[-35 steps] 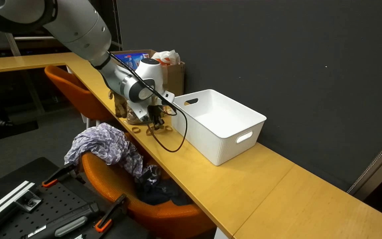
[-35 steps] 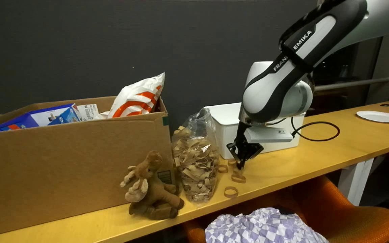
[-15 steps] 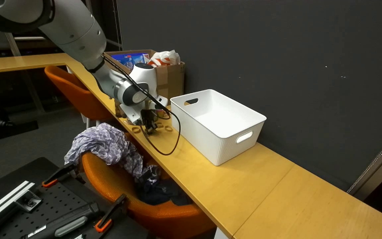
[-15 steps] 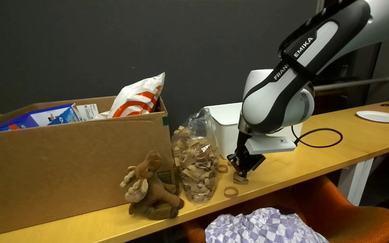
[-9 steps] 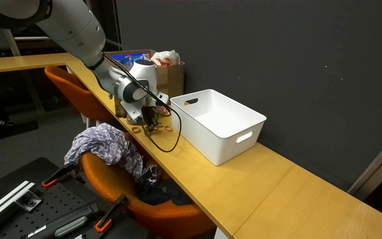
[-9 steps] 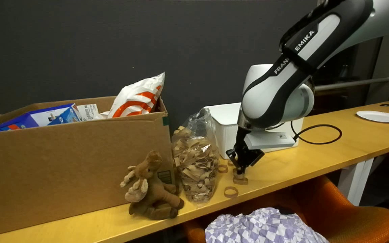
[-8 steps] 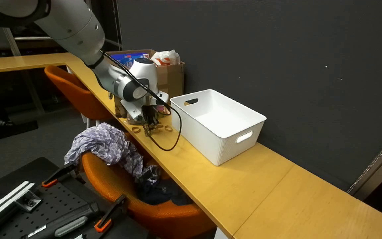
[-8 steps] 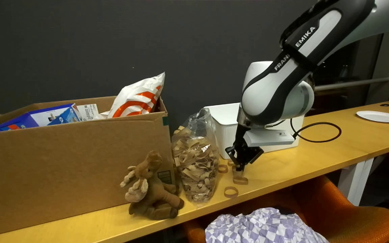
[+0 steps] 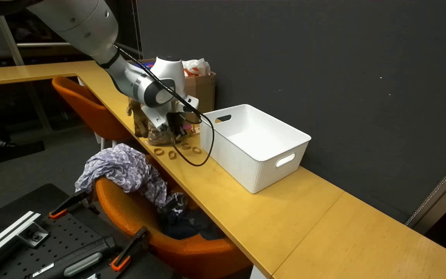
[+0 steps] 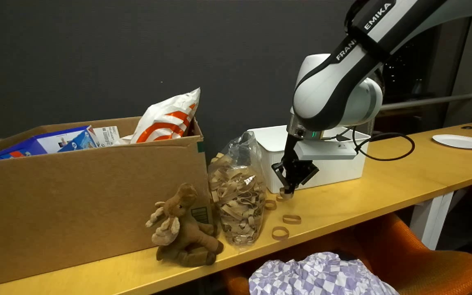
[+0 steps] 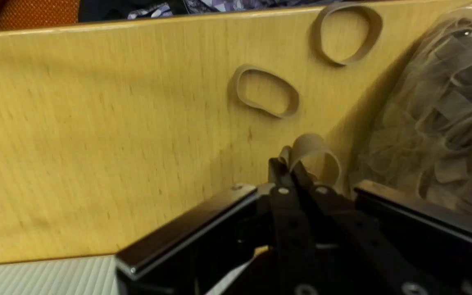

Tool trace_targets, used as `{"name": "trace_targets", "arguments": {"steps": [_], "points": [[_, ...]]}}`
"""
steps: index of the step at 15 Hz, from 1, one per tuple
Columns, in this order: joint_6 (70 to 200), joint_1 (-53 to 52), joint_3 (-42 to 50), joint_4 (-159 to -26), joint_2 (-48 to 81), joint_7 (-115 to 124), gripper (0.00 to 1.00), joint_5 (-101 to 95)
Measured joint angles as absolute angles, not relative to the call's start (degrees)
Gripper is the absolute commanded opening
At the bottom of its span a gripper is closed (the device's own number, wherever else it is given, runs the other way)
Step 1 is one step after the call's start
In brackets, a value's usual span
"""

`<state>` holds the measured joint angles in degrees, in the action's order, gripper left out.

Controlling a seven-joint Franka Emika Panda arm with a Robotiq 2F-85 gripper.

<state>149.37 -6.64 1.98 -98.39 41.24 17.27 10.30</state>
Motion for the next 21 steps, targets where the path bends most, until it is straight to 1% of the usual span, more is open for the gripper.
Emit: {"name": "trace_targets", "arguments": {"steps": [3, 4, 8, 11, 12, 14, 15, 16, 18, 19, 21], "points": [[148.3, -6.7, 2.0, -98.9, 42.2, 17.4, 0.01, 10.3], [148.2, -6.8, 2.0, -98.9, 42.7, 17.4, 0.23, 10.3], [148.1, -6.9, 2.0, -99.0, 44.1, 17.4, 0.49, 10.3], [148.1, -6.9, 2.2, -98.7, 45.2, 17.5, 0.72, 10.3], [148.1, -6.8, 2.3, -98.6, 45.6, 17.5, 0.36, 10.3], [148.1, -6.7, 2.5, -98.5, 46.0, 17.5, 0.32, 10.3], [148.1, -6.6, 2.5, -98.3, 46.3, 17.5, 0.26, 10.3], [148.0, -6.6, 2.7, -98.1, 46.3, 17.5, 0.17, 10.3], [147.7, -6.4, 2.9, -97.9, 46.3, 17.5, 0.03, 10.3], [147.6, -6.3, 2.9, -97.8, 46.3, 17.5, 0.00, 10.2], [147.6, -6.1, 2.9, -97.8, 46.3, 17.5, 0.00, 10.3]]}}
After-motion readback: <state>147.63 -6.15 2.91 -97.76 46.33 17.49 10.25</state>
